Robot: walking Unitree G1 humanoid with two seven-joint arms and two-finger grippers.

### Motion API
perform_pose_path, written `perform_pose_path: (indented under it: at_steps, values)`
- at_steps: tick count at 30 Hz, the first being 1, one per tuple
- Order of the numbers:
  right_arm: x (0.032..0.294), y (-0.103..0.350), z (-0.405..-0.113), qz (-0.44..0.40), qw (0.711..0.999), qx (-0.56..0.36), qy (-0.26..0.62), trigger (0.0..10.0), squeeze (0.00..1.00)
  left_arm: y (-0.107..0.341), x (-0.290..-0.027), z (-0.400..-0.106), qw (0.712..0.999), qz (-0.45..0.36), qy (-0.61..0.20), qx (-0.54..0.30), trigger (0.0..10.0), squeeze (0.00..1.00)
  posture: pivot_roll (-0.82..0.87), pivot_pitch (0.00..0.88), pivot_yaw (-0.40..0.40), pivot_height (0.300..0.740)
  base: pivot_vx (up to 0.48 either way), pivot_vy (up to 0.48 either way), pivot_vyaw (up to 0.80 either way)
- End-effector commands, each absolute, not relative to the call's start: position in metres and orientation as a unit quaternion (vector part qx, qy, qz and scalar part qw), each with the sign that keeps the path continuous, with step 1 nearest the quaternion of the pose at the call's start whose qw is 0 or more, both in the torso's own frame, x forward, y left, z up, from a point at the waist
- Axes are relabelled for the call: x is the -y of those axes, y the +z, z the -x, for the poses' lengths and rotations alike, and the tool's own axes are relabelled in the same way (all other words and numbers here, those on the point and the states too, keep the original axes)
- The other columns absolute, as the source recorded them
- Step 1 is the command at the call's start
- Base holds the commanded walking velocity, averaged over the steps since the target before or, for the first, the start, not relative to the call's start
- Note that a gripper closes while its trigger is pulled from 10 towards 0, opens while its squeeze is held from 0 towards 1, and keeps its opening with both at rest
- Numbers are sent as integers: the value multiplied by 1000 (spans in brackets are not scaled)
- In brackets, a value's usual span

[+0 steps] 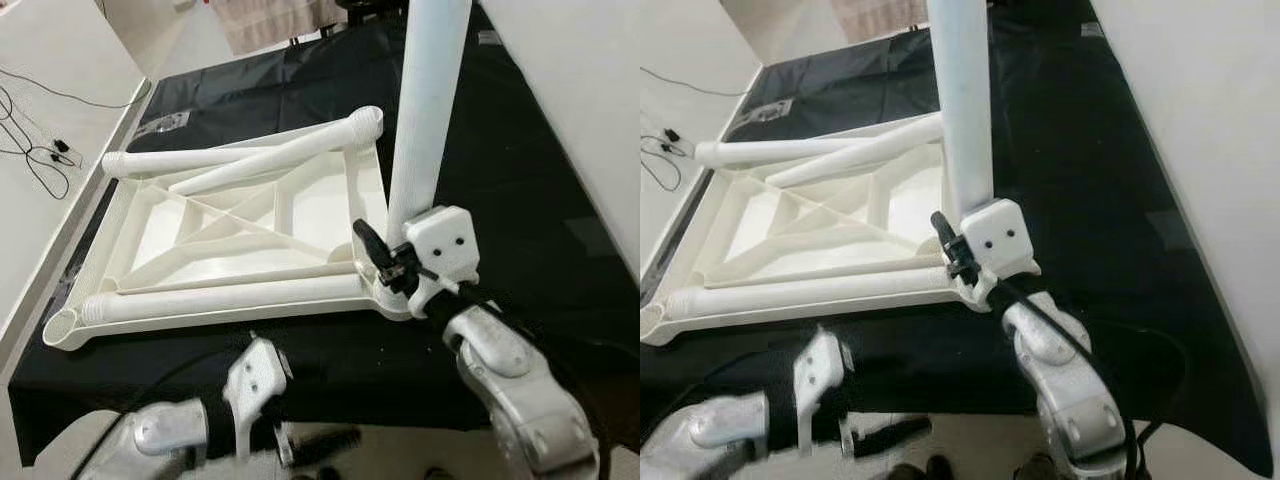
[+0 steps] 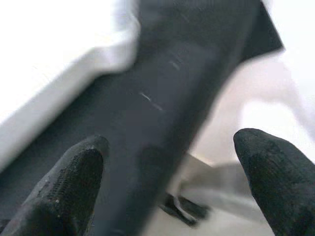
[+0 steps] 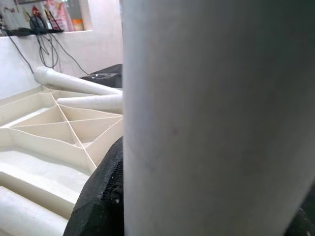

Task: Building children table

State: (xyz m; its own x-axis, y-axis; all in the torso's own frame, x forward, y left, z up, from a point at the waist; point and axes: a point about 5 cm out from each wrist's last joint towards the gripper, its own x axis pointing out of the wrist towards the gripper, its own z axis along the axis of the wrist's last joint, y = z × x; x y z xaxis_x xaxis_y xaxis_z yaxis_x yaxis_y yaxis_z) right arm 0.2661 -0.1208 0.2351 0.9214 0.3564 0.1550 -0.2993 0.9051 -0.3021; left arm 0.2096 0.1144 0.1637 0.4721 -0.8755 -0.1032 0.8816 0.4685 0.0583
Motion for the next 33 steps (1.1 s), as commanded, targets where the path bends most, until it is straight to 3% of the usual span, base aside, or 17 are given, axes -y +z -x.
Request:
perform_pose_path:
  at_steps: [1, 5, 10, 11, 13, 17, 20, 24, 27, 28, 33]
  values:
    - [143, 208, -278, 168, 977, 29, 127, 10000, 0, 177, -126, -219, 868, -39, -494, -15, 10000, 0, -11, 231, 200, 740, 0, 0, 0]
    - [141, 207, -280, 173, 975, 30, 137, 10000, 0, 204, -127, -227, 866, -25, -499, 25, 10000, 0, -8, 225, 198, 740, 0, 0, 0]
    - [138, 205, -284, 185, 973, 18, 135, 10000, 0, 254, -125, -235, 840, -6, -532, 102, 10000, 0, -8, 212, 197, 740, 0, 0, 0]
    - [137, 204, -285, 187, 973, 15, 133, 10000, 0, 268, -124, -237, 831, 1, -543, 119, 10000, 1000, -10, 203, 199, 740, 0, 0, 0]
    - [137, 204, -285, 187, 973, 15, 133, 10000, 0, 268, -124, -237, 831, 1, -543, 119, 10000, 1000, -10, 203, 199, 740, 0, 0, 0]
    - [127, 203, -285, 181, 972, 15, 149, 10000, 0, 298, -120, -244, 799, -1, -581, 153, 10000, 1000, -9, 189, 207, 740, 0, 0, 0]
    - [108, 204, -284, 180, 963, 35, 198, 10000, 0, 318, -109, -267, 782, 15, -600, 168, 10000, 1000, -16, 171, 212, 740, 0, 0, 0]
    - [104, 204, -283, 181, 961, 40, 208, 10000, 0, 321, -106, -271, 781, 17, -602, 169, 10000, 1000, -17, 169, 212, 740, 0, 0, 0]
    - [89, 208, -281, 190, 946, 62, 254, 10000, 0, 337, -91, -298, 794, 15, -581, 177, 10000, 1000, -32, 152, 216, 740, 0, 0, 0]
    - [85, 209, -280, 194, 941, 67, 268, 10000, 0, 339, -83, -306, 796, 12, -579, 175, 10000, 0, -34, 149, 216, 740, 0, 0, 0]
    - [79, 210, -278, 201, 934, 74, 284, 10000, 0, 341, -64, -317, 785, 2, -598, 162, 10000, 0, -42, 143, 223, 740, 0, 0, 0]
